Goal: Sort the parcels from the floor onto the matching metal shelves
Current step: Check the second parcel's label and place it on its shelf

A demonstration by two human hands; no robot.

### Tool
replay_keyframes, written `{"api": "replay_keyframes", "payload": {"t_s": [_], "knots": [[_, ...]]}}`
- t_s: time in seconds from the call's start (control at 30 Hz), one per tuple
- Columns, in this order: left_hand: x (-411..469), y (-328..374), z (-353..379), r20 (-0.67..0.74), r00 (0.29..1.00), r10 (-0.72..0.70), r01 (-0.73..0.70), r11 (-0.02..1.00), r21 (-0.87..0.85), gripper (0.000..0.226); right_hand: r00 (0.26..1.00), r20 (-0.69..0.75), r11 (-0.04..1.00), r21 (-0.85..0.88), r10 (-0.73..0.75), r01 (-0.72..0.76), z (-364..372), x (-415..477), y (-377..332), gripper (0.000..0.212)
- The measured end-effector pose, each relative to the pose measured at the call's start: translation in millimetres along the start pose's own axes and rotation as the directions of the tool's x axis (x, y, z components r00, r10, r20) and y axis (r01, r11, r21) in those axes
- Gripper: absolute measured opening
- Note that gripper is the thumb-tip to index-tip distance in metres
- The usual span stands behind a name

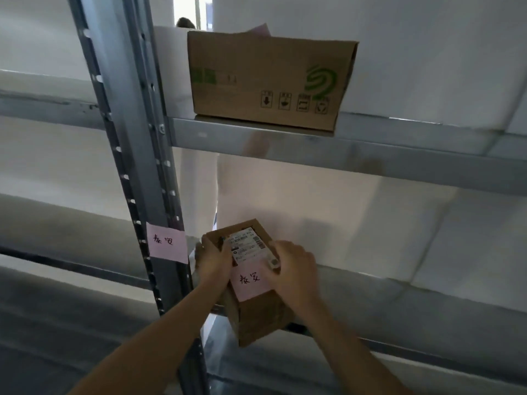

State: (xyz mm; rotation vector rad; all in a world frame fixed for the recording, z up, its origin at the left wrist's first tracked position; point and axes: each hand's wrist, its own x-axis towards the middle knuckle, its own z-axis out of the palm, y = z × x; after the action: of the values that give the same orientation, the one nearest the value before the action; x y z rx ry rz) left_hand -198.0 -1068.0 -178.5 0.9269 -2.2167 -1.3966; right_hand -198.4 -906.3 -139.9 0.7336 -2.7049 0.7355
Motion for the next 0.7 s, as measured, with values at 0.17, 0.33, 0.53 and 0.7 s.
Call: {"api": "replay_keyframes", "payload": {"t_s": [0.17,0.33,0.53,0.7], "knots": [[27,1,-14,0.305,0.898,0.318,-0.431,0.776,0.461,0.036,1.000,-0.019,0.971,-0.240,-0.016,0.011,52,-62,-50,0.063],[22,-7,-21,0.367,0.811,0.455,-0.584,0.613,0.532,0.039,0.999,-0.040,0.942,-0.333,0.022,-0.034,52,-59,-23,0.063],[9,-13,-22,0.450,0.797,0.402,-0.604,0.548,0.579,0.062,0.977,0.041,0.857,-0.489,0.208,-0.162,21,-33,33,0.081],[12,1,-22,0.508,0.790,0.343,-0.613,0.455,0.646,0.062,0.954,0.121,0.856,-0.483,0.276,-0.186,10,-4,39,0.067]]}}
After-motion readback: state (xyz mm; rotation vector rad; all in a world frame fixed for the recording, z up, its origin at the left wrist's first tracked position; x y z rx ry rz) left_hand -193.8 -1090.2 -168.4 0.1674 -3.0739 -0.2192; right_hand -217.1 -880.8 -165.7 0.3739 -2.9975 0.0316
